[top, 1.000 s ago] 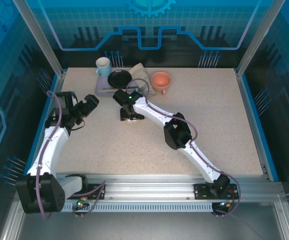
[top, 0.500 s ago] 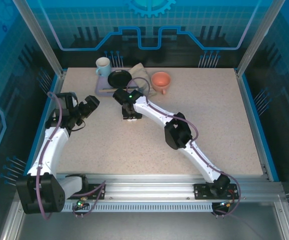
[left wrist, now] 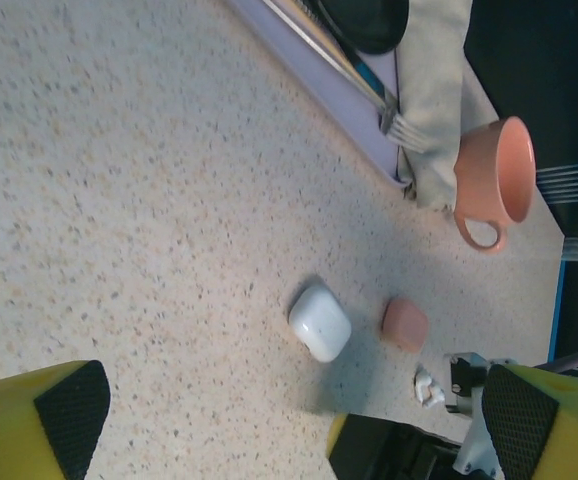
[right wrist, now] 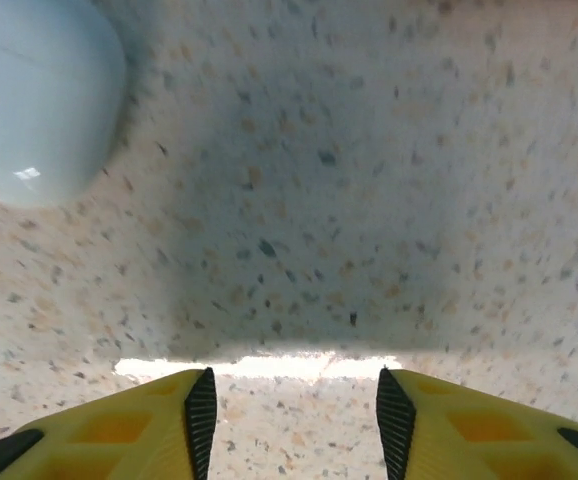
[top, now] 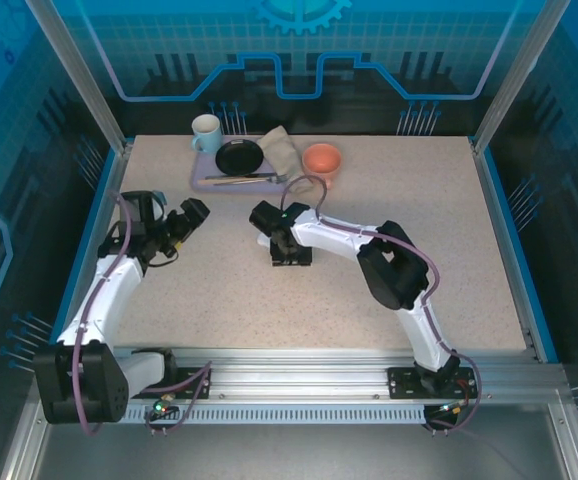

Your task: Insert the wireless bluetooth earbuds into the charging case

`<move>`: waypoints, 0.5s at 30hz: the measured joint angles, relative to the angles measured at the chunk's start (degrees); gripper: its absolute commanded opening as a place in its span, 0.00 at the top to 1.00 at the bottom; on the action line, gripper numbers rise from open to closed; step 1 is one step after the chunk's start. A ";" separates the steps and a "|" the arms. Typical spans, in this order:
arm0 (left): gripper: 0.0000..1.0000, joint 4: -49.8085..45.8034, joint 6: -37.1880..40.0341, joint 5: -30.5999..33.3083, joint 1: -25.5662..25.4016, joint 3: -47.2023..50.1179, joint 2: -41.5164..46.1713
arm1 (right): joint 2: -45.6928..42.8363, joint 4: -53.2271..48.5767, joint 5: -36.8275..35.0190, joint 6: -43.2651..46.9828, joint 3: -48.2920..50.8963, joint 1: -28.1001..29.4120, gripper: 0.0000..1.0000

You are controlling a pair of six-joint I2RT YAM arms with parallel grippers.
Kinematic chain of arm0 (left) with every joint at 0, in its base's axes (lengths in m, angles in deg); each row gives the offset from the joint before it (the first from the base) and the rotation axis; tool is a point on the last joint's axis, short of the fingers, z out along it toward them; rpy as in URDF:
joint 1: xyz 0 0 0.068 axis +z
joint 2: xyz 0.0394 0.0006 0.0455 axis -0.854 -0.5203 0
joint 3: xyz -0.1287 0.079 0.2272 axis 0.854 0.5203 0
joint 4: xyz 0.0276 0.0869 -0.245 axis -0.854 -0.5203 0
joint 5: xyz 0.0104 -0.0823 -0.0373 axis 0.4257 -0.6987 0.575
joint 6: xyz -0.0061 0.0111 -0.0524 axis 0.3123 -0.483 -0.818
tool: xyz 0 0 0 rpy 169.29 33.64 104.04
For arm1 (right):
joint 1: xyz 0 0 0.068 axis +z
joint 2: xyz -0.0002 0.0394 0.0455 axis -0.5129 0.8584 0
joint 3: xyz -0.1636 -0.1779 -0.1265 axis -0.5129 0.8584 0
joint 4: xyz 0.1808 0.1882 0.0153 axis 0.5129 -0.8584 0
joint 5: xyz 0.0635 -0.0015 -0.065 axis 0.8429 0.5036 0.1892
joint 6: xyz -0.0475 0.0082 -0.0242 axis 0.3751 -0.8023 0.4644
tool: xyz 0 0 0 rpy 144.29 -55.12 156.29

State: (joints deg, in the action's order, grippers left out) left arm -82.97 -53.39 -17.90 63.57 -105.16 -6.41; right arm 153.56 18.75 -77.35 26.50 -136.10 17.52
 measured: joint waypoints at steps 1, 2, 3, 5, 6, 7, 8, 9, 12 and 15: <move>0.01 0.09 -0.15 0.02 -0.70 0.26 0.00 | -0.09 0.68 -0.02 -0.35 0.81 0.39 0.34; 0.01 0.13 -0.35 0.04 -1.36 0.37 0.00 | -0.09 1.18 -0.04 -0.83 1.36 0.76 0.32; 0.01 0.15 -0.61 0.09 -1.90 0.37 0.00 | -0.11 1.46 0.02 -1.38 1.64 1.09 0.31; 0.01 0.26 -1.22 0.35 -2.58 0.37 0.00 | -0.11 1.77 0.17 -2.25 1.33 1.53 0.27; 0.01 0.22 -1.49 0.79 -2.73 0.37 0.00 | -0.09 1.53 0.24 -2.69 0.63 1.60 0.27; 0.01 0.22 -1.62 1.36 -2.75 0.37 0.00 | 0.07 1.03 0.31 -3.26 -0.74 1.62 0.26; 0.01 0.22 -1.84 2.05 -2.75 0.37 0.00 | 0.44 0.09 0.37 -4.00 -2.97 1.57 0.26; 0.01 0.20 -2.21 2.84 -2.75 0.37 0.00 | 1.09 -0.85 0.33 -4.66 -5.60 1.57 0.25; 0.01 0.17 -3.45 5.44 -2.75 0.35 0.00 | 4.33 -3.41 -0.76 -7.91 -16.68 1.55 0.22; 0.01 0.17 -4.87 7.78 -2.73 0.35 0.00 | 7.69 -6.01 -2.08 -12.37 -24.81 1.46 0.20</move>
State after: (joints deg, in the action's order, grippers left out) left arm -82.79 -58.27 -10.12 60.84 -104.81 -6.41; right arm 161.25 12.74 -79.43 14.13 -160.90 18.99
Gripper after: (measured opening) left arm 0.989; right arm 0.788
